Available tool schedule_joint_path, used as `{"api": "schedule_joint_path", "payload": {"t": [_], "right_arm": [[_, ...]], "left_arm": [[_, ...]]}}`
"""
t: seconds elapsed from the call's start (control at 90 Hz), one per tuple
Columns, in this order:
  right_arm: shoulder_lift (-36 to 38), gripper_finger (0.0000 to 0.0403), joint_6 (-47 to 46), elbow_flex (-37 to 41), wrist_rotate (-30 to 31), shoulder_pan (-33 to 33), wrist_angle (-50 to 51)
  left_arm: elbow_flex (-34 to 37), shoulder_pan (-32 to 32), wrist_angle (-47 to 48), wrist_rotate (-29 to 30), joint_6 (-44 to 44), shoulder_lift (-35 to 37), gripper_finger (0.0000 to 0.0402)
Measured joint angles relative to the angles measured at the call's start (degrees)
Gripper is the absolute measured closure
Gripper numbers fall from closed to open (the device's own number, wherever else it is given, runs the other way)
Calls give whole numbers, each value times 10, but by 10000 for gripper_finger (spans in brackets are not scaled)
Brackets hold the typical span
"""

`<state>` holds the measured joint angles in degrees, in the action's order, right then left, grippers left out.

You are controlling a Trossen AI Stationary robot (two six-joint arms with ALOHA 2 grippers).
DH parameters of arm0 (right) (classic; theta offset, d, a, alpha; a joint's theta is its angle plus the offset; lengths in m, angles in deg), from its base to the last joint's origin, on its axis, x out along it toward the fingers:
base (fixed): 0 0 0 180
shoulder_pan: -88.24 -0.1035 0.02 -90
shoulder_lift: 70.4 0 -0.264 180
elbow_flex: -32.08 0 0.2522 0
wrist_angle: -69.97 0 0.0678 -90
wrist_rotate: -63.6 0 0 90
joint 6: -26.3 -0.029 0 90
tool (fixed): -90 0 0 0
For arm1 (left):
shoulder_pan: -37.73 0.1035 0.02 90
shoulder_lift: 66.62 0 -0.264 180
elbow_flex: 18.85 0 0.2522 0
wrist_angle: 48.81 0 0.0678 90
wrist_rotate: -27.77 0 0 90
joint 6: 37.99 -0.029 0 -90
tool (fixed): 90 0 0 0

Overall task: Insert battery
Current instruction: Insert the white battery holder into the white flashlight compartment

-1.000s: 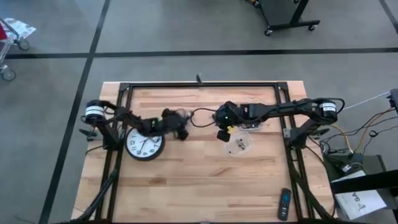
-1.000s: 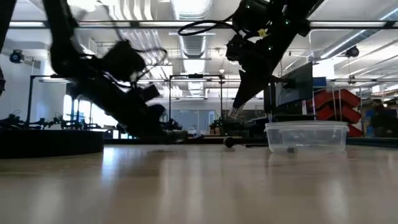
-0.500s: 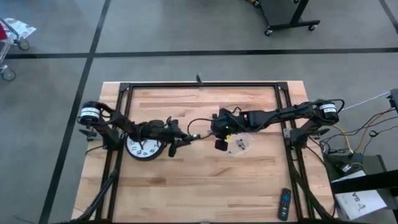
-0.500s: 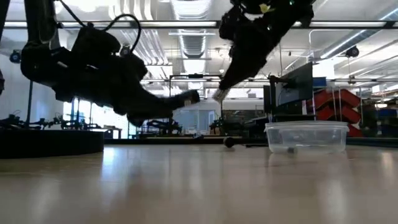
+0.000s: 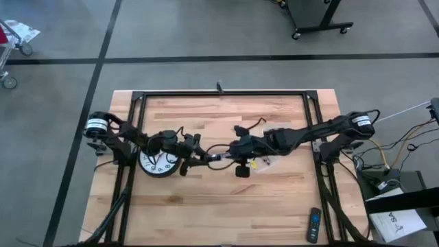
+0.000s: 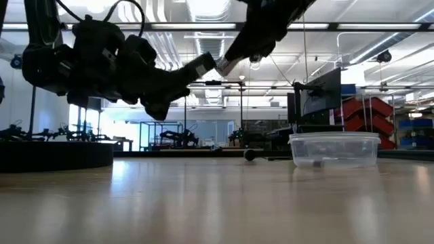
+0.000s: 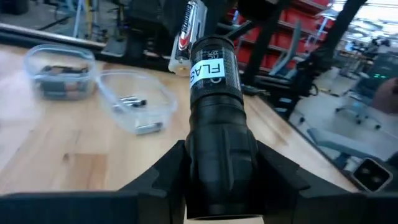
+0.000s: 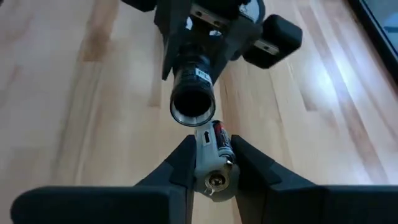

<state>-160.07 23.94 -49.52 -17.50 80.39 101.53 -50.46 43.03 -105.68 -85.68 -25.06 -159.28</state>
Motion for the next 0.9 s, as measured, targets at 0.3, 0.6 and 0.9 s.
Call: {"api": "schedule_joint_path", "payload": {"t": [0.3,0.6,0.9], "right_arm": [[0,347,-7,-22,2,-15,26],[0,349,0,-36,3,-16,26],[-5,349,15,-35,2,-17,-9]], "left_arm": [[9,0,22,-8,-6,29,280],[21,0,22,-11,-3,37,280],[13,-9,21,-11,-2,37,280]]}}
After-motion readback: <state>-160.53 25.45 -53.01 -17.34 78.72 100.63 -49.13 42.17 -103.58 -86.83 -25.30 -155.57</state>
